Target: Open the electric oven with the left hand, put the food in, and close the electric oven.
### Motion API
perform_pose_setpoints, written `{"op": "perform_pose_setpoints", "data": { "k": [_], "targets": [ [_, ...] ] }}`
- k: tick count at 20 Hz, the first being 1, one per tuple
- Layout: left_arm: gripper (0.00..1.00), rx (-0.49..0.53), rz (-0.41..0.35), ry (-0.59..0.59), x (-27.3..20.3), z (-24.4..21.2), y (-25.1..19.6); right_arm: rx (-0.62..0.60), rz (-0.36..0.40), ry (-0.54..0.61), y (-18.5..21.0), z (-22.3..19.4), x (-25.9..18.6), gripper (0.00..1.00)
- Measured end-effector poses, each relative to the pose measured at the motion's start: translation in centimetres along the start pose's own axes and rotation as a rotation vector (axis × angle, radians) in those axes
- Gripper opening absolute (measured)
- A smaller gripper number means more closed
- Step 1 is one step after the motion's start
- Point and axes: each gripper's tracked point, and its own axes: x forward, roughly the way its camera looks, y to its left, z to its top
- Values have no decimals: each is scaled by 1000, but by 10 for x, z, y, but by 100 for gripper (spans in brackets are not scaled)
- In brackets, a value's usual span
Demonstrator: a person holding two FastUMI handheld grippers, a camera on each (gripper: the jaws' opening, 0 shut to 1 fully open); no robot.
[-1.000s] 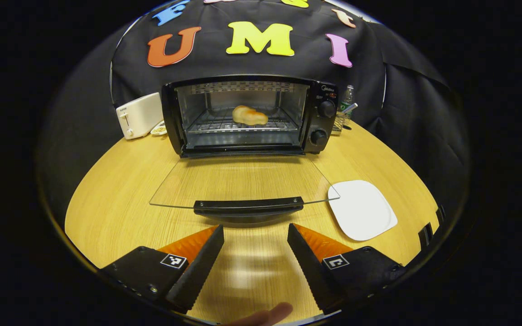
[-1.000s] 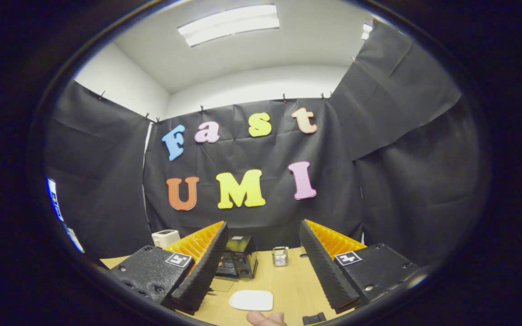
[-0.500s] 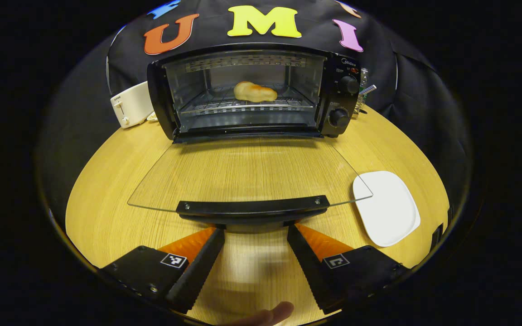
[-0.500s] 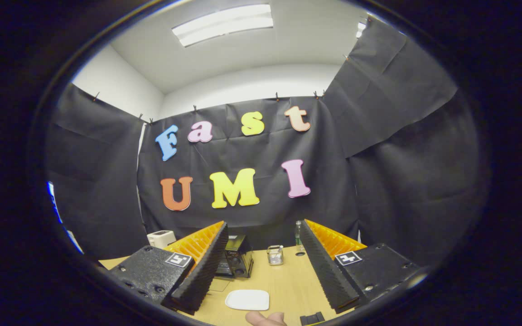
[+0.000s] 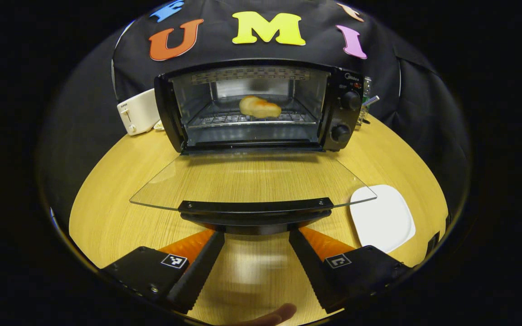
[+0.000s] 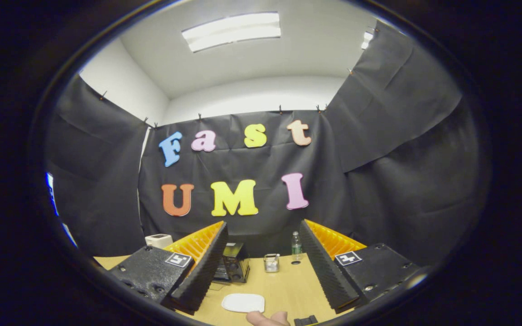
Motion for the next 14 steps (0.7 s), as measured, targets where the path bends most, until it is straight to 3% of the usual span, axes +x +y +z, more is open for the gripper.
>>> {"op": "perform_pose_setpoints", "data": {
  "k": [8,9,10,14],
  "targets": [
    [96,-36,18,-30,-1,27,13,21,-3,7,-6,-9,1,98],
    [100,-36,22,-33,-2,30,15,25,-5,15,-7,-12,1,98],
    [96,-37,25,-41,-3,35,16,28,-5,20,-8,-14,2,99],
    [95,-22,14,-96,-10,54,15,31,-12,27,-11,-16,5,100]
  ]
}}
